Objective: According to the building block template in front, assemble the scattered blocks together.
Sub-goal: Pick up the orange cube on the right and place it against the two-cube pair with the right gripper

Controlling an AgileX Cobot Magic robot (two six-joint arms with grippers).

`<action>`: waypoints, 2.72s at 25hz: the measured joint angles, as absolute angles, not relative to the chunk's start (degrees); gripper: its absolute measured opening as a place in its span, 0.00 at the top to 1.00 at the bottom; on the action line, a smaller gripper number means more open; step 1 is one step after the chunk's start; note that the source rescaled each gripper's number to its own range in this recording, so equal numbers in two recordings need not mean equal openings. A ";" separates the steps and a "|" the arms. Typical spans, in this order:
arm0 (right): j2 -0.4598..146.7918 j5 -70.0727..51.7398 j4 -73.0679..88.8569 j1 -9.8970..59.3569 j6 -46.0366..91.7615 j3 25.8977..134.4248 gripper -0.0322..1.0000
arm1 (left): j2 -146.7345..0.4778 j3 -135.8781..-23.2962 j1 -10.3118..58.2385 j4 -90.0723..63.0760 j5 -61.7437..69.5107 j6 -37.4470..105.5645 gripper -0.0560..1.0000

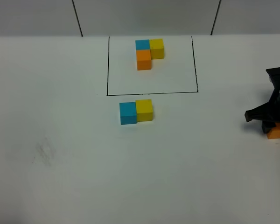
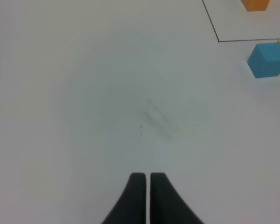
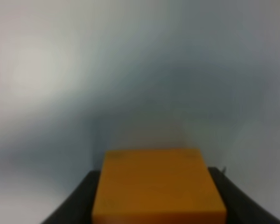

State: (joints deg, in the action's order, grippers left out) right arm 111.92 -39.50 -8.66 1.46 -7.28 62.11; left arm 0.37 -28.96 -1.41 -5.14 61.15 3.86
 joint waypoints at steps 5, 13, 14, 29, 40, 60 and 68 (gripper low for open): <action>109.21 -40.42 -6.27 2.10 -6.19 62.11 0.47 | 0.37 -28.96 -1.41 -5.14 61.15 3.86 0.94; 98.09 -42.80 -5.02 6.90 -6.94 62.31 0.47 | 0.37 -28.96 -1.41 -5.14 61.15 3.86 0.94; 96.91 -43.52 -4.82 7.91 -7.17 62.47 0.47 | 0.37 -28.96 -1.41 -5.14 61.15 3.86 0.94; 91.63 -48.55 -3.14 25.28 -10.87 65.15 0.47 | 0.37 -28.96 -1.41 -5.14 61.15 3.86 0.94; 91.63 -46.10 1.64 30.52 -14.20 65.15 0.47 | 0.37 -28.96 -1.41 -5.14 61.15 3.86 0.94; 101.15 -40.40 -0.84 44.14 -27.32 72.45 0.47 | 0.37 -28.96 -1.41 -5.14 61.15 3.86 0.94; 112.00 -41.97 -0.65 45.25 -27.80 81.78 0.47 | 0.37 -28.96 -1.41 -5.14 61.15 3.86 0.94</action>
